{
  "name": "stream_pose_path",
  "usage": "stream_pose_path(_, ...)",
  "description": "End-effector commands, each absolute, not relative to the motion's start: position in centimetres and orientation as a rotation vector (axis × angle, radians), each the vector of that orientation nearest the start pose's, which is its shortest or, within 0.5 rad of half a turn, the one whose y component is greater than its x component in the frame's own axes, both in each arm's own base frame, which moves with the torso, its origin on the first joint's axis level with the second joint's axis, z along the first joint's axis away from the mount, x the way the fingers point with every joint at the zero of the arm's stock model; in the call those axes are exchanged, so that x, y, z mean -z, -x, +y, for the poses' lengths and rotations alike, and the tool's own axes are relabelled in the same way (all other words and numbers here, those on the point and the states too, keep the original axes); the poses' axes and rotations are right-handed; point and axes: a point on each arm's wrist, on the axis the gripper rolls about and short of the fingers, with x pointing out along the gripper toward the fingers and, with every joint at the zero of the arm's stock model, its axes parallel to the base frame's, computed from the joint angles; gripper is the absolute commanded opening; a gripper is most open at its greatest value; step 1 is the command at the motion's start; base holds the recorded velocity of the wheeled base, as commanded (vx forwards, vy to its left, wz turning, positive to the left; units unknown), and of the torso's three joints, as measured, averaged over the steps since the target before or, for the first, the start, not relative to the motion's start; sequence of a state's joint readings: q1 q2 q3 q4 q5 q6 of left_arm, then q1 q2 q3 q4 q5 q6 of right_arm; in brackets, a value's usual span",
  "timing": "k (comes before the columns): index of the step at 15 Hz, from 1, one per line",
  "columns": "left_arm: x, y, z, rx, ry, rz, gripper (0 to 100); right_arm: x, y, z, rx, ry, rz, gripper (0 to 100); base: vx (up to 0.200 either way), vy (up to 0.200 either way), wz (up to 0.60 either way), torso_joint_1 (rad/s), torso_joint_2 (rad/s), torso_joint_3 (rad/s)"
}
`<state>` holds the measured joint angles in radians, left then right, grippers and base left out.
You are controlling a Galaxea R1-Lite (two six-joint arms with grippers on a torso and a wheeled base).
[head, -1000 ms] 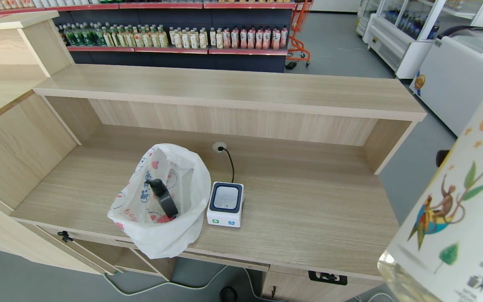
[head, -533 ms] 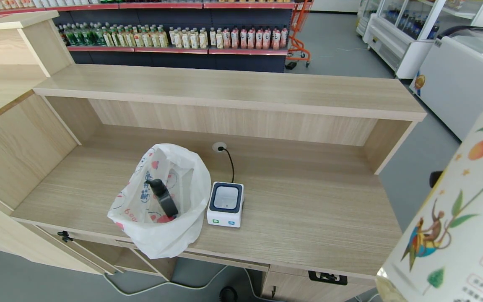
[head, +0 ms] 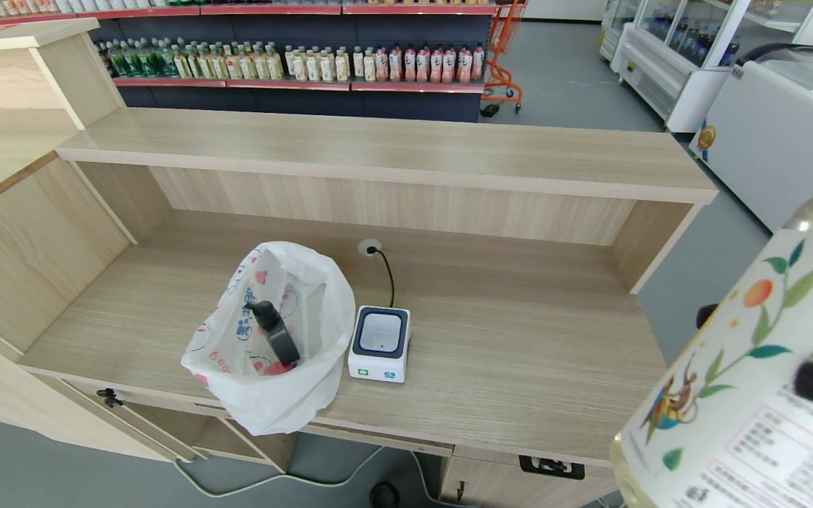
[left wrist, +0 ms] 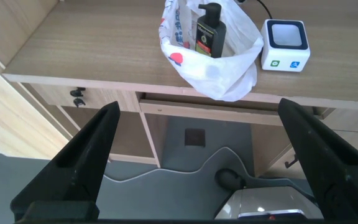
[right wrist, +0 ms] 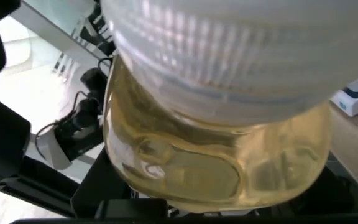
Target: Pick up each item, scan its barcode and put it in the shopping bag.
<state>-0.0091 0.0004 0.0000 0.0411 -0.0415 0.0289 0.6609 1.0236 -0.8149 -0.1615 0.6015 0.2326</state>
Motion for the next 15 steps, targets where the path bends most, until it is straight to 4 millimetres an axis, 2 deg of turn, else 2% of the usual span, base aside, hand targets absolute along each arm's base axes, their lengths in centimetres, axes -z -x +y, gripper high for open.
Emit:
stream_pose_path(1,-7.1,2.3,-0.1,0.051,-0.028,0.041,100,-24.8,-13.2,7.4,-0.94,0.14,0.158,0,0.0,0.0,0.0,0.0,0.0,0.0)
stream_pose_path(2,-7.1,2.3,-0.1,0.051,-0.028,0.041,100,-23.6,-14.3,6.4,-0.807,0.319,0.145,0,0.0,0.0,0.0,0.0,0.0,0.0)
stream_pose_path(3,-7.1,2.3,-0.1,0.051,-0.028,0.041,100,-22.9,-14.7,5.6,-0.726,0.392,0.147,0,0.0,0.0,0.0,0.0,0.0,0.0)
stream_pose_path(6,-7.1,2.3,-0.1,0.051,-0.028,0.041,100,-22.0,-15.0,4.8,-0.54,0.464,0.102,0,0.0,0.0,0.0,0.0,0.0,0.0)
stream_pose_path(9,-7.1,2.3,-0.1,0.051,-0.028,0.041,100,-20.7,-16.1,3.9,-0.446,0.547,0.127,0,0.0,0.0,0.0,0.0,0.0,0.0)
stream_pose_path(11,-7.1,2.3,-0.1,0.051,-0.028,0.041,100,-20.0,-17.6,3.4,-0.403,0.64,0.099,0,0.0,0.0,0.0,0.0,0.0,0.0)
stream_pose_path(13,-7.1,2.3,-0.1,0.051,-0.028,0.041,100,-19.7,-19.2,3.6,-0.387,0.7,0.036,0,0.0,0.0,0.0,0.0,0.0,0.0)
stream_pose_path(15,-7.1,2.3,-0.1,0.051,-0.028,0.041,100,-19.7,-19.7,3.8,-0.385,0.713,0.009,0,0.0,0.0,0.0,0.0,0.0,0.0)
